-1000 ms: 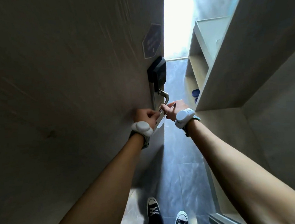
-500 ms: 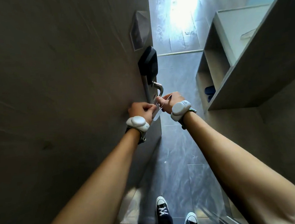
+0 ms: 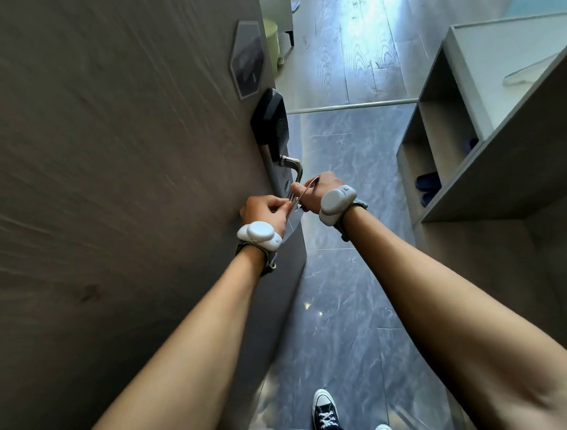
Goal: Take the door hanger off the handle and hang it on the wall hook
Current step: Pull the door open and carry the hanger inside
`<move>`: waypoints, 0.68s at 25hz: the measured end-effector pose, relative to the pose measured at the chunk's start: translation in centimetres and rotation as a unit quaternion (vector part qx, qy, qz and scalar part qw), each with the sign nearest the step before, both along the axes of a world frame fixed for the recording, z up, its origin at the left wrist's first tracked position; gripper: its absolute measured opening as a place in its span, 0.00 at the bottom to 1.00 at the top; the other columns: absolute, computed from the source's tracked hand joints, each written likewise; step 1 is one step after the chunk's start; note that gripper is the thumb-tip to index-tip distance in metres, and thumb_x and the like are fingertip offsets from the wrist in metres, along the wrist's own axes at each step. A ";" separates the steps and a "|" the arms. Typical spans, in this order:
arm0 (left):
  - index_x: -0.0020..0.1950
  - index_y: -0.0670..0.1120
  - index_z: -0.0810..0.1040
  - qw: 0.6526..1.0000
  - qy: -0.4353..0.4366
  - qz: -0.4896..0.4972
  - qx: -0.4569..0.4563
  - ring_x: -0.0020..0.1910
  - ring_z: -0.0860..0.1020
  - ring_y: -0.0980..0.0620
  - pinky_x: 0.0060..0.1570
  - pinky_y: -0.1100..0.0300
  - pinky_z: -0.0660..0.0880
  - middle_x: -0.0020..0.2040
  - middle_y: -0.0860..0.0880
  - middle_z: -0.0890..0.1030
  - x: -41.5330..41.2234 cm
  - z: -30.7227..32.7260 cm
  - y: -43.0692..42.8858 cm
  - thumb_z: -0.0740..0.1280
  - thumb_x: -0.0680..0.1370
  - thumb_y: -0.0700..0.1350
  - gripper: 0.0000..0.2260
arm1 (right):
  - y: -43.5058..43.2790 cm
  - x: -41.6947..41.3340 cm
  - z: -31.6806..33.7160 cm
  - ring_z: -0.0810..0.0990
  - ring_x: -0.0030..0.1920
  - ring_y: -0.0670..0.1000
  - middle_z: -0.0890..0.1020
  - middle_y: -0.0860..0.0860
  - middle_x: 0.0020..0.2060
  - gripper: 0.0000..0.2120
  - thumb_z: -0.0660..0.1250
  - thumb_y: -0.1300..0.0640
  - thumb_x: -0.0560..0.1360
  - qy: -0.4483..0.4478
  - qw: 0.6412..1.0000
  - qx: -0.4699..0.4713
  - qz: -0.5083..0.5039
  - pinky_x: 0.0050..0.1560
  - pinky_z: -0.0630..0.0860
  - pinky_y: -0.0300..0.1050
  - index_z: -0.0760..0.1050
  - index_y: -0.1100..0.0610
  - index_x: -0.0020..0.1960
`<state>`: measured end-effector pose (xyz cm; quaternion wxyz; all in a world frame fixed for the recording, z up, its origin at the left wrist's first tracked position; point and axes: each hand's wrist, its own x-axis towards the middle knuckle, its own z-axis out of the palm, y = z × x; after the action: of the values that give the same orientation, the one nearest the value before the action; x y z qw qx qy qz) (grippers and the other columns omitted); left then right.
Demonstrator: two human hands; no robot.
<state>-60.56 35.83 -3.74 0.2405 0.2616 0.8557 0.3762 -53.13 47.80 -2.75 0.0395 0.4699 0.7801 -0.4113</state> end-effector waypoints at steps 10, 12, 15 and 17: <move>0.53 0.44 0.86 1.000 0.006 -0.030 0.007 0.47 0.85 0.49 0.49 0.62 0.78 0.45 0.47 0.87 -0.8 1.5 -0.8 0.71 0.77 0.47 0.09 | -0.3 1.3 0.6 0.85 0.53 0.60 0.88 0.59 0.49 0.25 0.64 0.41 0.79 0.054 0.996 -0.044 -0.063 0.55 0.77 0.45 0.85 0.63 0.50; 0.55 0.43 0.86 0.999 0.028 -0.034 -0.005 0.45 0.83 0.51 0.50 0.63 0.76 0.49 0.46 0.87 -0.4 2.2 -1.0 0.71 0.76 0.47 0.11 | -0.1 2.5 1.5 0.84 0.53 0.59 0.88 0.60 0.53 0.26 0.64 0.42 0.80 0.037 0.995 -0.054 -0.075 0.59 0.78 0.46 0.84 0.65 0.55; 0.55 0.44 0.85 0.998 0.067 -0.019 -0.006 0.45 0.83 0.50 0.51 0.61 0.77 0.50 0.45 0.86 0.3 3.6 -0.5 0.70 0.77 0.48 0.11 | 1.0 4.5 3.0 0.83 0.63 0.59 0.85 0.59 0.60 0.27 0.63 0.42 0.81 0.004 0.992 -0.050 -0.118 0.68 0.76 0.48 0.81 0.65 0.62; 0.52 0.45 0.85 0.996 0.076 -0.035 0.012 0.45 0.83 0.50 0.49 0.61 0.75 0.49 0.47 0.86 1.3 5.0 0.5 0.70 0.76 0.48 0.09 | 2.0 6.4 4.3 0.81 0.66 0.59 0.83 0.59 0.64 0.27 0.64 0.43 0.80 0.012 0.987 -0.051 -0.153 0.70 0.74 0.48 0.79 0.65 0.66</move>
<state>-59.29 36.36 1.31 0.1848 0.3217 0.8574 0.3567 -46.73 49.76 1.60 -0.0093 0.5762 0.6775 -0.4571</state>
